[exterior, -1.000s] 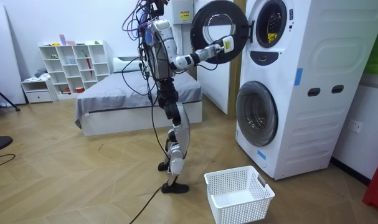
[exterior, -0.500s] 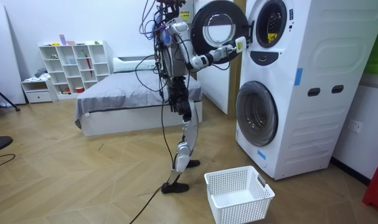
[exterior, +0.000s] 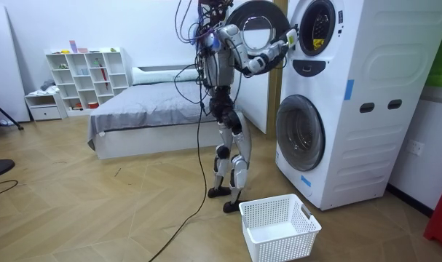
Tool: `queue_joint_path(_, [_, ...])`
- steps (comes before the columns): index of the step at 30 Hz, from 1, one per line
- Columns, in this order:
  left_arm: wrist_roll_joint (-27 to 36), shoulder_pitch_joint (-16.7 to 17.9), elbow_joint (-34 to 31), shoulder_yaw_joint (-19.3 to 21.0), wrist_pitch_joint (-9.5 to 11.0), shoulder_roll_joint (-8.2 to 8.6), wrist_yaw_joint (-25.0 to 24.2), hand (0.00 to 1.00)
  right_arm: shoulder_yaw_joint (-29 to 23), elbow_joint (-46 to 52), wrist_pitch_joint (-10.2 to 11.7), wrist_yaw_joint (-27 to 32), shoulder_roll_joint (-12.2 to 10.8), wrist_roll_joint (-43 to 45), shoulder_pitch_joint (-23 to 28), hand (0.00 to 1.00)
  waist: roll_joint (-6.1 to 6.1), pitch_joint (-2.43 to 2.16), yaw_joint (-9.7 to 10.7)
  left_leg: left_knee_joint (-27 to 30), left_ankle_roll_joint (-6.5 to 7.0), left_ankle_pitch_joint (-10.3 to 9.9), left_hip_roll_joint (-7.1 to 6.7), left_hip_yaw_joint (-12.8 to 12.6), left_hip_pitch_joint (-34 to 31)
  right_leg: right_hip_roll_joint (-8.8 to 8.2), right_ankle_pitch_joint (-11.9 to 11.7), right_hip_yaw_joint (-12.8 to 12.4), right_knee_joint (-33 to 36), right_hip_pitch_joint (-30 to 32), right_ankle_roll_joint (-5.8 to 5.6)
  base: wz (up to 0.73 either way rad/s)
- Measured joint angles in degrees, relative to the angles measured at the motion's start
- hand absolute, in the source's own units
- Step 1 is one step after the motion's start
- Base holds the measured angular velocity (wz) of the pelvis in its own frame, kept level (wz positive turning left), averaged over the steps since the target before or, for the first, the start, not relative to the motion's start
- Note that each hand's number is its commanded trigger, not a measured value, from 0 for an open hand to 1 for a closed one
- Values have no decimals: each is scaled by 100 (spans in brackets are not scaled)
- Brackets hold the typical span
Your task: Pick clothes from washing machine
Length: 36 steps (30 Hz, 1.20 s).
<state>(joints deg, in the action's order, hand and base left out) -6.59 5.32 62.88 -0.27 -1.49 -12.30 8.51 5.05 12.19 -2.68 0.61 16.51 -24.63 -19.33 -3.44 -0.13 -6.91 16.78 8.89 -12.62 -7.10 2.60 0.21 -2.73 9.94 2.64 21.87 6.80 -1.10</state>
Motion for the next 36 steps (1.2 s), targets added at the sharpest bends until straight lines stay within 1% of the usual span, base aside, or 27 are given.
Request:
queue_joint_path(1, [-42,55,89,26,-27,-9,21,0,5,8,13,57,12,-5,-120,0,49,11,-97,-143,-21,12,60,4,144,75,-66,33,-268,-207,24,0])
queue_joint_path(2, [-62,115,136,74,-95,-28,97,0,12,3,13,114,82,-8,-199,0,54,6,-134,-240,-36,16,115,3,207,131,-124,48,-472,-322,46,0])
queue_joint_path(3, [-81,153,137,128,-118,-28,146,0,12,2,13,133,111,-4,-237,0,51,8,-145,-253,-45,11,137,17,227,152,-154,55,-567,-379,48,8])
queue_joint_path(4, [-150,248,169,171,-145,-28,240,0,12,0,12,135,149,-10,-284,0,41,5,-149,-314,-59,11,162,62,261,202,-188,52,-731,-468,51,11])
queue_joint_path(6, [-324,397,210,185,-231,-10,273,0,10,-4,12,131,175,-27,-320,0,23,12,-159,-382,-63,13,179,73,356,228,-197,48,-867,-594,53,4])
queue_joint_path(8, [-400,583,252,216,-249,14,323,0,3,-21,13,145,198,-242,-330,0,-7,12,-207,-508,-77,6,230,3,510,289,-231,-25,-1045,-749,67,-13])
queue_joint_path(9, [-399,613,252,224,-262,15,325,0,5,-20,13,160,209,-290,-343,0,-23,21,-232,-545,-78,5,246,-31,548,304,-246,-41,-1085,-779,77,-21])
queue_joint_path(10, [-398,635,252,238,-314,18,338,0,7,-20,13,200,227,-317,-368,0,-64,11,-252,-557,-94,-4,256,-49,550,319,-251,-74,-1162,-809,76,-13])
queue_joint_path(13, [-409,570,242,239,-334,24,339,0,6,-13,14,307,250,-327,-398,0,-141,12,-199,-558,-102,-8,269,-96,549,330,-260,-73,-1232,-842,81,-2])
queue_joint_path(15, [-434,468,244,238,-333,25,339,0,4,-14,14,387,250,-307,-459,0,-149,20,-119,-560,-105,-10,270,-86,550,332,-260,-77,-1248,-861,81,-2])
queue_joint_path(18, [-435,345,246,239,-306,11,354,0,-9,-13,14,523,254,-255,-627,0,-177,44,-65,-564,-105,-10,271,-100,555,335,-259,-87,-1251,-872,81,-6])
queue_joint_path(21, [-475,194,244,240,-311,12,328,0,-10,-10,12,669,316,-192,-731,0,-218,45,-38,-564,-106,-10,271,-95,549,332,-260,-77,-1267,-880,81,1])
queue_joint_path(25, [-554,203,242,245,-346,4,325,0,-19,4,12,771,345,-184,-736,0,-226,41,20,-564,-108,-12,268,-99,540,317,-260,-78,-1294,-880,80,0])
queue_joint_path(28, [-552,284,241,249,-369,5,317,0,-76,1,11,805,371,-143,-736,0,-224,41,59,-561,-108,-12,268,-100,534,300,-260,-65,-1304,-880,80,2])
queue_joint_path(32, [-554,454,73,271,-409,5,317,0,-352,-41,12,860,515,-88,-736,0,-211,43,92,-565,-108,-12,264,-91,519,305,-263,-54,-1321,-887,76,4])
queue_joint_path(33, [-554,473,71,286,-415,5,317,0,-385,-48,12,869,556,-93,-736,0,-201,50,94,-565,-108,-12,264,-91,520,305,-263,-54,-1321,-888,76,0])
queue_joint_path(34, [-544,501,66,348,-438,9,317,0,-448,-83,13,875,661,-156,-736,0,-195,54,104,-565,-108,-12,263,-90,517,305,-263,-52,-1320,-888,76,0])
queue_joint_path(35, [-543,544,54,388,-445,7,318,0,-483,-128,13,876,775,-232,-736,0,-203,47,117,-565,-108,-12,263,-91,518,303,-263,-47,-1319,-888,76,0])
queue_joint_path(36, [-543,558,36,407,-448,7,318,0,-489,-145,12,875,830,-261,-736,0,-201,47,128,-565,-108,-12,263,-91,518,302,-263,-43,-1318,-889,75,3])
